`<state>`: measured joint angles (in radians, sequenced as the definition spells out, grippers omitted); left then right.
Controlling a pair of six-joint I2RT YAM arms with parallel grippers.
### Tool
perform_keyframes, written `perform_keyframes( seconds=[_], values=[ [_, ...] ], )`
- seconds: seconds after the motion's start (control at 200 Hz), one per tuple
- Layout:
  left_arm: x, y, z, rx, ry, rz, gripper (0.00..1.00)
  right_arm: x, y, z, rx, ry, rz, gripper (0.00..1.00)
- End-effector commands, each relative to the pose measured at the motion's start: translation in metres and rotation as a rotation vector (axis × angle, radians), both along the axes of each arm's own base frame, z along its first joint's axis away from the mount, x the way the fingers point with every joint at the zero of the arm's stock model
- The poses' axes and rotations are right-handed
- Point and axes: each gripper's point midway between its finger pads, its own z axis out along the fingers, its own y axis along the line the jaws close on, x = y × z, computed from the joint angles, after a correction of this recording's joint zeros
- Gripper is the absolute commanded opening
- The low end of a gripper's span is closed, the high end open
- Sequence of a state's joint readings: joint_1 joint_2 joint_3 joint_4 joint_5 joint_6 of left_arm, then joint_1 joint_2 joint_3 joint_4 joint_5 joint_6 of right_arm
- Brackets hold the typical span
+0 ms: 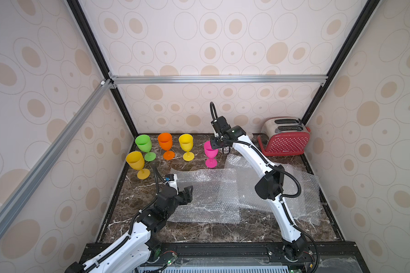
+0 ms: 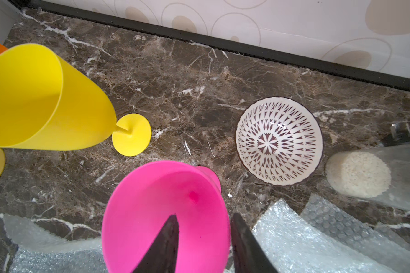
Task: Unpack wine glasses from bubble wrap
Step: Place the wine glass at the center of the board, then reset both arms
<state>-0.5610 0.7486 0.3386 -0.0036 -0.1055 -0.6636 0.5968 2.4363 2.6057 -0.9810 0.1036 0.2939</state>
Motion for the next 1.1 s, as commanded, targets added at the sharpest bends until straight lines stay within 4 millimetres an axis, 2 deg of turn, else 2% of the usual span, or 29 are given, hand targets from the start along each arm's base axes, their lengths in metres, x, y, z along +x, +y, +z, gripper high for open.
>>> perform_keyframes(
  seconds=[0.0,0.125,0.2,0.24,0.345,0.48,0.52,0.53,0.69,0.725,0.84,0.955,1.095],
  values=[
    [0.001,0.004,0.006,0.021,-0.014,0.002,0.82,-0.005,-0.008,0.055,0.041,-0.085,0.036,0.41],
    [0.003,0.005,0.018,0.049,-0.042,-0.002,0.83,-0.015,-0.02,0.07,0.005,-0.126,0.055,0.41],
    [0.006,0.005,0.027,0.078,-0.056,-0.008,0.84,-0.021,-0.029,0.091,0.007,-0.2,0.064,0.41],
    [0.008,0.006,0.031,0.097,-0.06,-0.008,0.84,-0.026,-0.034,0.092,-0.003,-0.22,0.069,0.43],
    [0.011,0.008,0.042,0.141,-0.079,-0.009,0.85,-0.04,-0.059,0.111,-0.027,-0.287,0.048,0.49],
    [0.015,0.014,0.052,0.203,-0.12,0.0,0.87,-0.065,-0.095,0.117,-0.062,-0.35,0.016,0.55],
    [0.017,0.016,0.055,0.225,-0.137,0.006,0.88,-0.074,-0.105,0.113,-0.076,-0.367,0.012,0.58],
    [0.017,0.016,0.055,0.23,-0.141,0.007,0.88,-0.077,-0.108,0.106,-0.088,-0.361,0.012,0.59],
    [0.028,0.028,0.075,0.326,-0.229,0.06,0.95,-0.109,-0.156,0.091,-0.148,-0.432,-0.057,0.78],
    [0.03,0.033,0.08,0.348,-0.251,0.084,0.98,-0.115,-0.167,0.083,-0.157,-0.44,-0.073,0.82],
    [0.038,0.044,0.088,0.438,-0.326,0.132,0.98,-0.132,-0.197,0.062,-0.18,-0.454,-0.138,0.91],
    [0.046,0.063,0.083,0.487,-0.346,0.211,0.98,-0.147,-0.226,0.041,-0.206,-0.475,-0.224,1.0],
    [0.051,0.097,0.073,0.478,-0.374,0.347,0.98,-0.159,-0.267,0.011,-0.252,-0.488,-0.368,1.0]
  ],
)
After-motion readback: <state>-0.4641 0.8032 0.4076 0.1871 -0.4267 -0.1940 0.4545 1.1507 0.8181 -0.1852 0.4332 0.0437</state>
